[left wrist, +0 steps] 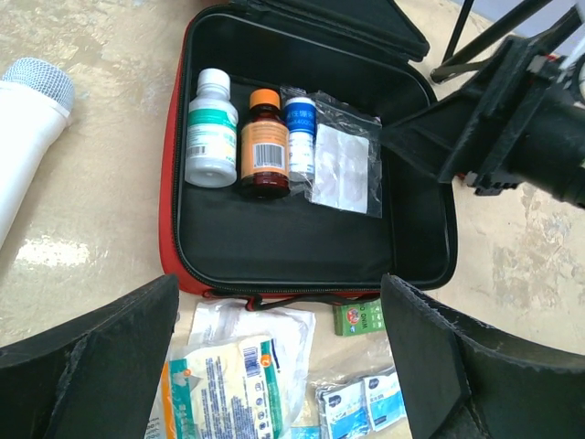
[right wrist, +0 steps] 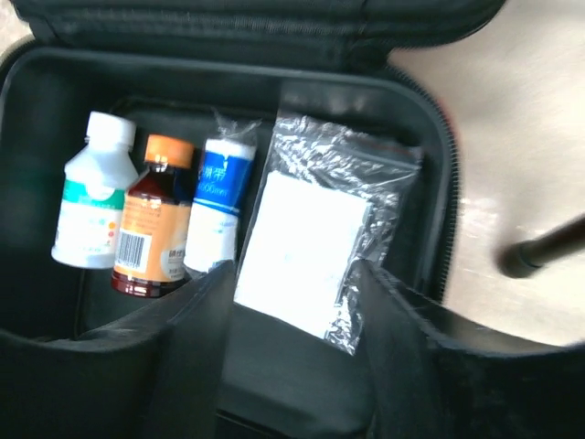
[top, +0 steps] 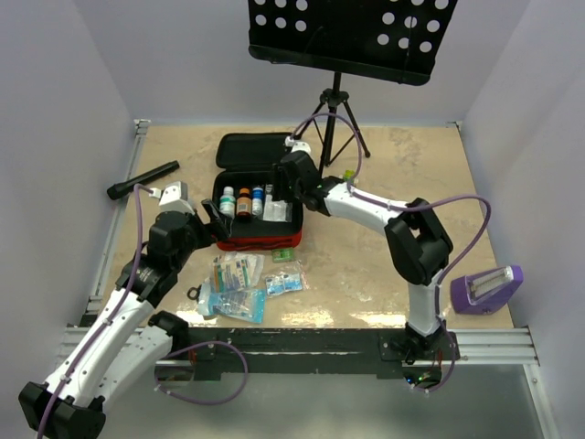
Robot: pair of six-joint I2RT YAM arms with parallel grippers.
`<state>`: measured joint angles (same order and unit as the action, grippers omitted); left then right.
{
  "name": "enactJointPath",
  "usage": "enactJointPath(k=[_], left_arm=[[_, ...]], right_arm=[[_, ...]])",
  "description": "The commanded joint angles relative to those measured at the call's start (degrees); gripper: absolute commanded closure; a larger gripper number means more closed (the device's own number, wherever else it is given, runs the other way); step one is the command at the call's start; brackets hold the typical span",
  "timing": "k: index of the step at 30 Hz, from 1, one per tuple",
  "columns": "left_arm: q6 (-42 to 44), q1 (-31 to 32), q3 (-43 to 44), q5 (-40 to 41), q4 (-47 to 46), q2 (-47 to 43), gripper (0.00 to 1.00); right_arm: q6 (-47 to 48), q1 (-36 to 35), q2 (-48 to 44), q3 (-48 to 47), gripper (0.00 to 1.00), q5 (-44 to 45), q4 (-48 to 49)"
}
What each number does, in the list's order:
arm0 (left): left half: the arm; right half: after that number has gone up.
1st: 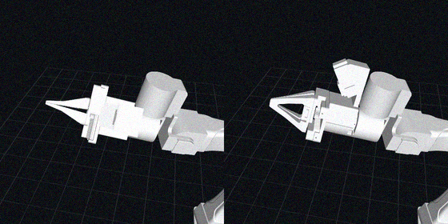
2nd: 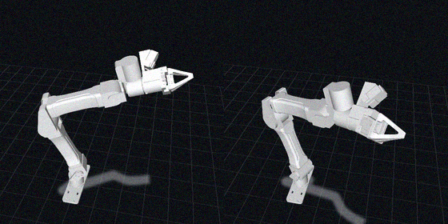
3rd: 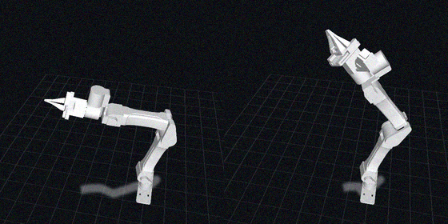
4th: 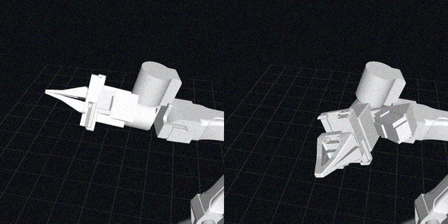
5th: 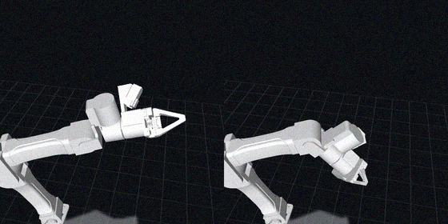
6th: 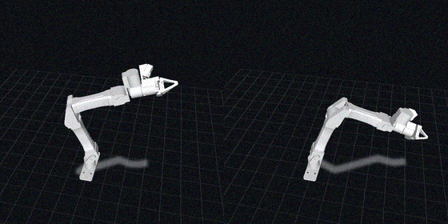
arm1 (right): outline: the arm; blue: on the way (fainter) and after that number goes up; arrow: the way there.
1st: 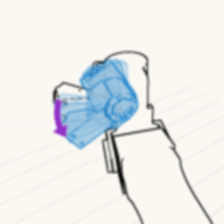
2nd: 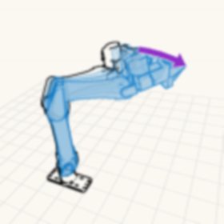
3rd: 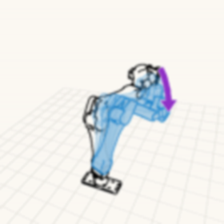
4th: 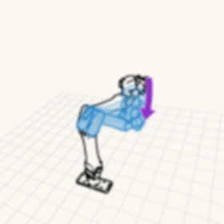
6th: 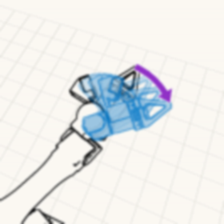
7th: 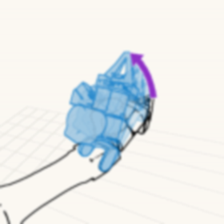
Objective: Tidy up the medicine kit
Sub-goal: Place the medical item at the medicine box.
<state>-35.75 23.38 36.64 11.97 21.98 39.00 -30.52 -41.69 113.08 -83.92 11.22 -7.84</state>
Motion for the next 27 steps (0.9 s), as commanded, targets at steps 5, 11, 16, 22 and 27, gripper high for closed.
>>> enactJointPath(k=[5,11,16,22,27], left_arm=[[0.6,0.0,-1.2,-1.9,-2.3,0.8,0.05],[0.9,0.0,-1.2,-1.8,-2.1,1.3,0.06],[0.9,0.0,-0.5,0.4,-0.2,0.0,0.06],[0.7,0.0,0.5,3.2,2.4,-3.4,0.06],[1.1,0.0,1.9,5.1,5.3,-4.5,0.05]], right_arm=[[4.4,-3.0,2.0,-8.4,0.8,7.0,-5.5],[6.4,-3.2,8.9,-13.0,0.93,7.1,-8.2],[6.6,-3.5,10.0,-14.0,0.94,8.6,-8.1],[6.0,-7.8,-5.2,-4.4,0.6,12.4,0.2],[4.1,-14.6,-16.5,8.3,0.46,5.8,5.7]])
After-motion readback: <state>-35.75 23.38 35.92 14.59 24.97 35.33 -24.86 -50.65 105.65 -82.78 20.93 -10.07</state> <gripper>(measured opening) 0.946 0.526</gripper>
